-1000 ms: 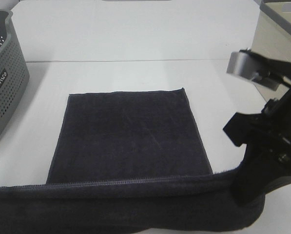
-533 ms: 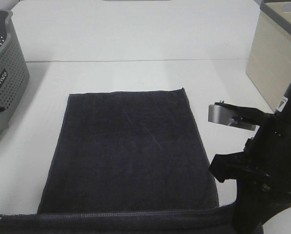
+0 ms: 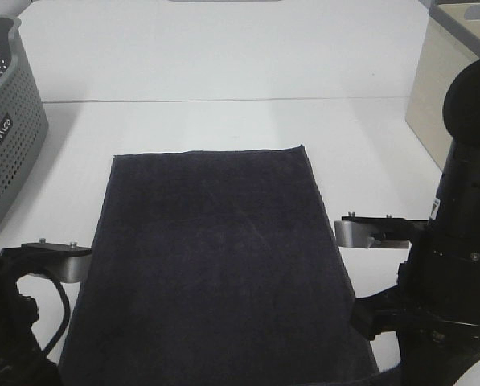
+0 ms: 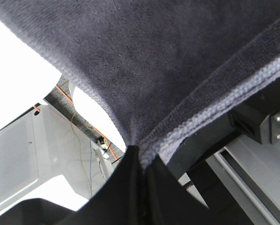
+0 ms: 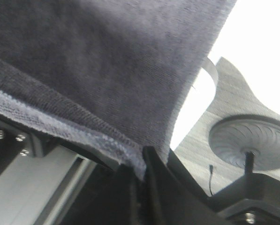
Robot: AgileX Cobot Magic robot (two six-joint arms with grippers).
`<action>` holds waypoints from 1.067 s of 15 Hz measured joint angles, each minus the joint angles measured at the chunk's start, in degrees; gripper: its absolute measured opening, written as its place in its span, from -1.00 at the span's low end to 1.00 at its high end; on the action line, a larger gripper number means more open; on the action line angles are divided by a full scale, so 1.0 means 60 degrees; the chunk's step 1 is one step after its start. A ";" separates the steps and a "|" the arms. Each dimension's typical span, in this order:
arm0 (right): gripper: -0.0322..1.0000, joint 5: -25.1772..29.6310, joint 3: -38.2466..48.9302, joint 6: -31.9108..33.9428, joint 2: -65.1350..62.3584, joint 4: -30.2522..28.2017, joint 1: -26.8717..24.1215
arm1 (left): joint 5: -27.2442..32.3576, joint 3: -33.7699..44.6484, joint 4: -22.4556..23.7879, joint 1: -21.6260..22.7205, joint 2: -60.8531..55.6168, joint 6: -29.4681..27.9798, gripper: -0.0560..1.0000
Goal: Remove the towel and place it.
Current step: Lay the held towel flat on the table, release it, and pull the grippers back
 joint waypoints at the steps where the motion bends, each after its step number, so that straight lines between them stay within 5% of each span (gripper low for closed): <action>1: -0.90 -0.0010 0.0000 0.0000 0.0105 -0.0086 -0.0010 | -0.0048 -0.0115 0.0000 -0.0095 0.0134 0.0000 -0.89; 6: -0.90 -0.0497 0.0115 -0.0086 0.0296 -0.0411 -0.0038 | 0.0143 -0.0783 0.0115 -0.0172 0.0783 0.0048 -0.89; 11: -0.90 -0.0506 0.0162 -0.0621 0.0649 -0.0258 -0.0086 | 0.0372 -0.1070 0.0372 -0.1194 0.1490 0.0220 -0.89; 16: -0.90 -0.0506 0.0162 -0.0984 0.0649 0.0153 -0.0086 | 0.0344 -0.1079 0.0210 -0.1471 0.1748 0.0220 -0.89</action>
